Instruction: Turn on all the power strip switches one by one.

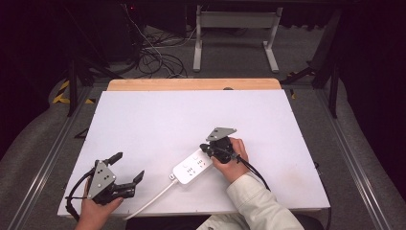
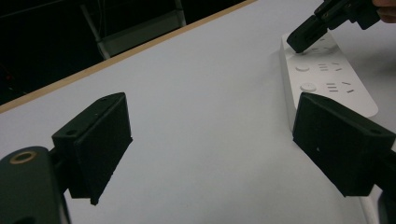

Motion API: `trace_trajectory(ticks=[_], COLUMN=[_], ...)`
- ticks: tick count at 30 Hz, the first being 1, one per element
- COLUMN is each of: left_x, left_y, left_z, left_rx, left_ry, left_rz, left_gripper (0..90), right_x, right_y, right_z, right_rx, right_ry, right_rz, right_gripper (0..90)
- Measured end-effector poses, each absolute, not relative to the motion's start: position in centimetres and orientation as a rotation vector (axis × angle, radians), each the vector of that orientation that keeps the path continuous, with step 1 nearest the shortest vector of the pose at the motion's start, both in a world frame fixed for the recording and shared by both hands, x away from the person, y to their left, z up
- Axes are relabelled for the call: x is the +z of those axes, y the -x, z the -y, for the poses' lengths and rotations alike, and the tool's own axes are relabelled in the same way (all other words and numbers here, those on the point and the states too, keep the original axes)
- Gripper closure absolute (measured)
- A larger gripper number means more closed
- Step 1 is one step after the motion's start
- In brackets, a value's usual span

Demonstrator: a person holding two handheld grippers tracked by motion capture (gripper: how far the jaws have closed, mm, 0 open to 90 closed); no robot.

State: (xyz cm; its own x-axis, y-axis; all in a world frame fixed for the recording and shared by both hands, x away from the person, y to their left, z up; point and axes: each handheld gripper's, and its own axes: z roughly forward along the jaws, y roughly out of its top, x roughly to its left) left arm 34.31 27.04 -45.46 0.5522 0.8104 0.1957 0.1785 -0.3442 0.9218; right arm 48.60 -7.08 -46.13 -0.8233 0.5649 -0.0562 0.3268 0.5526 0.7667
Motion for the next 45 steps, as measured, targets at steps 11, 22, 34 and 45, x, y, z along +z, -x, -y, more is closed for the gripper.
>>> trace_trajectory(ticks=[11, 22, 34, 45], left_x=[-45.5, -45.4, -45.4, -45.4], left_y=[-34.3, -34.3, -34.2, -34.3], left_z=[-27.0, -27.1, -27.1, -27.1], left_rx=[0.831, 0.838, 0.838, 0.835], left_ry=[-1.833, -1.836, -1.834, -1.831], left_rz=[-0.812, -0.806, -0.808, -0.813], left_gripper=[11.8, 11.8, 11.8, 11.8], right_x=[-46.3, -46.6, -46.9, -45.8], right_y=[-48.7, -48.7, -48.9, -48.3], right_z=[7.1, 7.2, 7.6, 7.9], right_rx=[1.136, 1.158, 1.205, 1.247], right_ry=[-0.757, -0.786, -0.832, -0.773], right_rz=[-2.498, -2.493, -2.490, -2.419], right_gripper=[90.0, 90.0, 90.0, 90.0])
